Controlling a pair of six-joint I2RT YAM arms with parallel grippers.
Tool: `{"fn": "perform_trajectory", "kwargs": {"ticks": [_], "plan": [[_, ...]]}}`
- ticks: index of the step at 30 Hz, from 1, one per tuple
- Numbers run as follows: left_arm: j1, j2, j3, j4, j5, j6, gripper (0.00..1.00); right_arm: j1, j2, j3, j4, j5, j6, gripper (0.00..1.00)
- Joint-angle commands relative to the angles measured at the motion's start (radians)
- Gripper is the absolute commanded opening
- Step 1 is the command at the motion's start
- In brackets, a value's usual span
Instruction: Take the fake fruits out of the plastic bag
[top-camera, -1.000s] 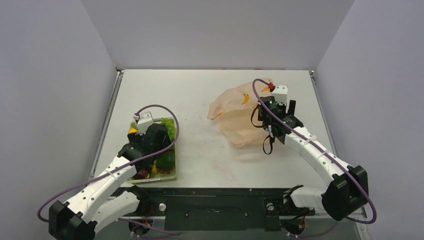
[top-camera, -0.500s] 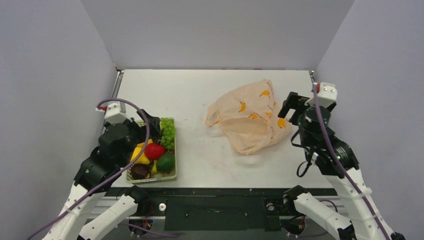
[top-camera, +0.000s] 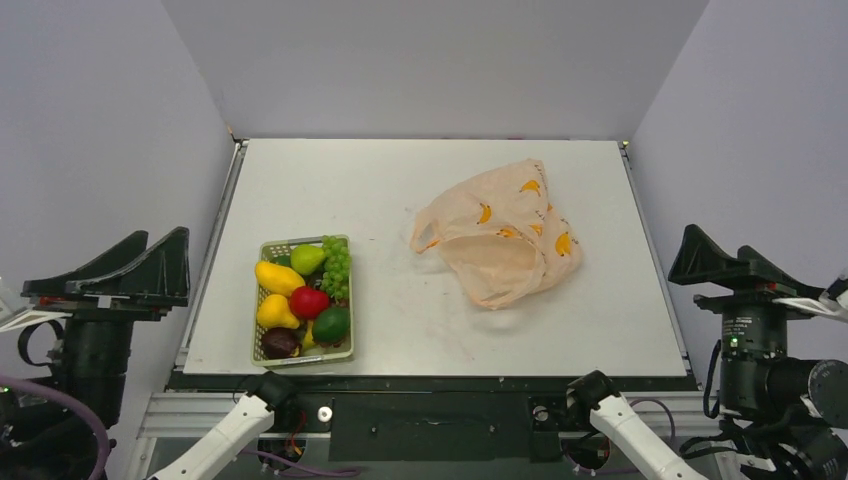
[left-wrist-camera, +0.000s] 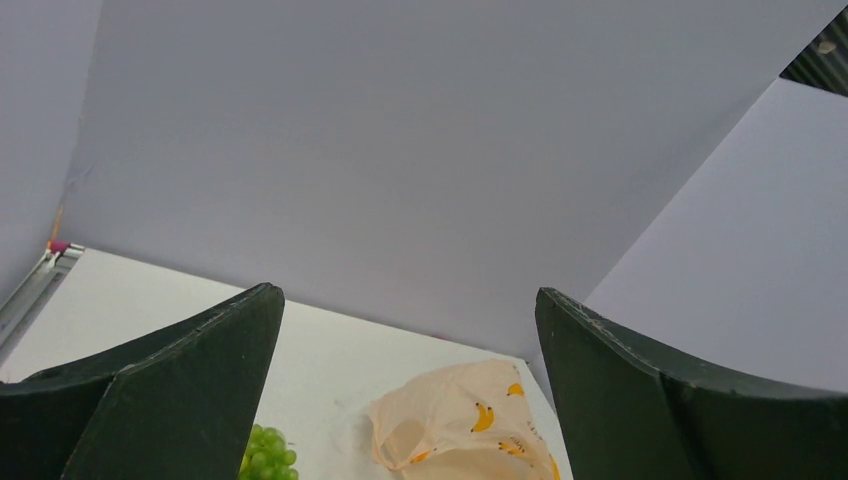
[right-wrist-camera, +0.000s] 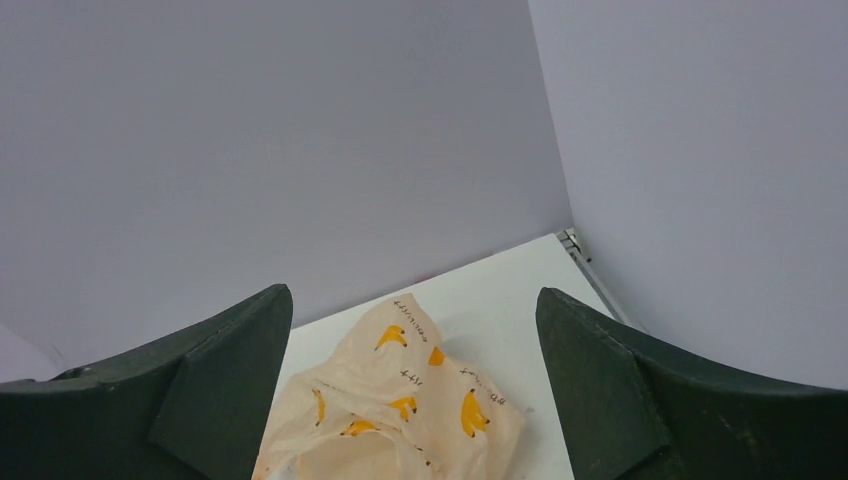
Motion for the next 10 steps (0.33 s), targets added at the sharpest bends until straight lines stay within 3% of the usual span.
{"fn": "perform_trajectory", "kwargs": {"ticks": [1,10], "plan": [[0.006,-0.006,0.049,0.03,0.008,0.062,0.97,-0.005,-0.03,0.027,-0.007,0.033,-0.046,0.88],[0.006,-0.018,0.035,0.034,-0.006,0.072,0.97,-0.006,-0.059,0.024,-0.024,0.082,-0.042,0.88]]}}
